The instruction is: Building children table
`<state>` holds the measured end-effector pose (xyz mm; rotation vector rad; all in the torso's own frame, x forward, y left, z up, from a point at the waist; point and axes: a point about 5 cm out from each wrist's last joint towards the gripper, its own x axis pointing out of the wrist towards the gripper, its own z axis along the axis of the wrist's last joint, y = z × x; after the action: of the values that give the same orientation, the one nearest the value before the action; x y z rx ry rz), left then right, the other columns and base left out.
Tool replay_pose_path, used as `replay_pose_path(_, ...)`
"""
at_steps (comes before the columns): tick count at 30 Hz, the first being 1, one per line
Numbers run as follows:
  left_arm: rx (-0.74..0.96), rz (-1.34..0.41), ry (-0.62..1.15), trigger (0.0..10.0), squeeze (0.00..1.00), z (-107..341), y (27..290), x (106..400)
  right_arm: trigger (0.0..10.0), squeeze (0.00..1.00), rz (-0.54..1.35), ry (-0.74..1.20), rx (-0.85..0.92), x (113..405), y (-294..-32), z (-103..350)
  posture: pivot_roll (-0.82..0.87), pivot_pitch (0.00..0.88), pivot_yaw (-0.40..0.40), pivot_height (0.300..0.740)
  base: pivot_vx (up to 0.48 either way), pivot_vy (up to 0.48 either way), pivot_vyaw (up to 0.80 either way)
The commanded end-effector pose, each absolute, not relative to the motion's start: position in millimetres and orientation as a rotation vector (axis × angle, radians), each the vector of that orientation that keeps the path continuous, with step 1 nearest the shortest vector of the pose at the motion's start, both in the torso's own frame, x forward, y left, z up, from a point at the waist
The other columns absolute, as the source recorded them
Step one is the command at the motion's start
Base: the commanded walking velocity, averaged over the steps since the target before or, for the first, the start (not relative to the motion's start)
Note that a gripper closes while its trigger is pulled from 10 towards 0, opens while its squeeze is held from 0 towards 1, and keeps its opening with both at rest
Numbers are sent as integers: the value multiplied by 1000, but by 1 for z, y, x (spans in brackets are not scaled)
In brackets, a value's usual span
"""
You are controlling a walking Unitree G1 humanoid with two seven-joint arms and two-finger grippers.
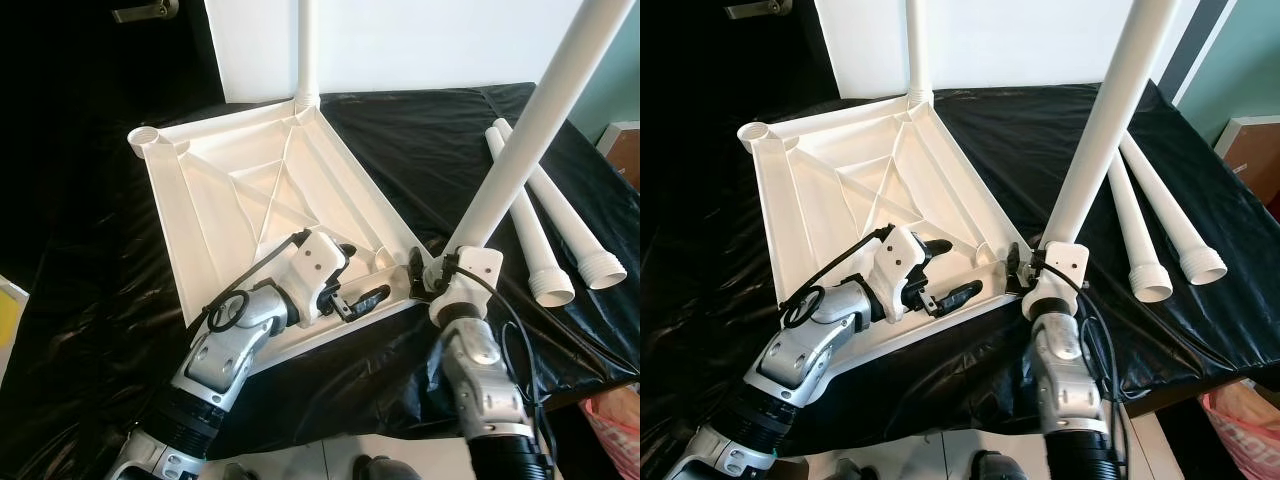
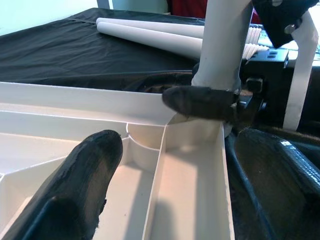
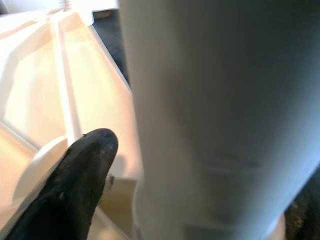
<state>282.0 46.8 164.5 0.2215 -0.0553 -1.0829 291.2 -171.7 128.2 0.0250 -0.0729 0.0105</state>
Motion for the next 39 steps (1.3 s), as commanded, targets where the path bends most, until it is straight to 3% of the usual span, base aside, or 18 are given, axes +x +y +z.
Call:
replay_pose_path(1,229,-1091,-46,10000,0,162,47,280,10000,102,94,-93,4,293,-181,132,-85,113,6,740,0,0,0)
replay_pose_path(2,230,-1092,-46,10000,0,162,47,280,10000,102,134,-96,-17,293,-185,134,-85,113,6,740,0,0,0)
replay_pose_path(3,230,-1094,-46,10000,0,162,46,280,10000,0,186,-90,-30,293,-187,134,-88,112,8,740,0,0,0)
replay_pose_path(7,232,-1104,-47,10000,0,162,45,280,10000,0,346,-87,-121,296,-191,137,-88,106,11,740,0,0,0)
replay_pose_path(18,235,-1111,-33,10000,0,157,43,279,10000,0,475,-99,-188,305,-194,144,-87,97,13,740,0,0,0)
replay_pose_path(19,236,-1113,-28,10000,0,155,42,278,5255,0,480,-98,-196,307,-194,143,-88,94,15,740,0,0,0)
replay_pose_path(20,236,-1114,-25,10000,0,154,42,278,5255,0,483,-96,-201,308,-194,142,-88,94,15,740,0,0,0)
replay_pose_path(21,234,-1116,-22,10000,0,153,41,277,0,0,485,-89,-202,308,-195,140,-85,94,13,740,0,0,0)
replay_pose_path(35,226,-1118,-18,10000,0,153,40,274,0,0,475,-42,-164,304,-201,126,-83,103,10,740,0,0,0)
replay_pose_path(36,226,-1115,-20,10000,0,153,40,276,10000,0,436,-30,-137,303,-201,122,-84,105,9,740,0,0,0)
replay_pose_path(39,226,-1111,-21,10000,0,154,41,277,10000,0,397,-24,-120,301,-198,120,-86,109,10,740,0,0,0)
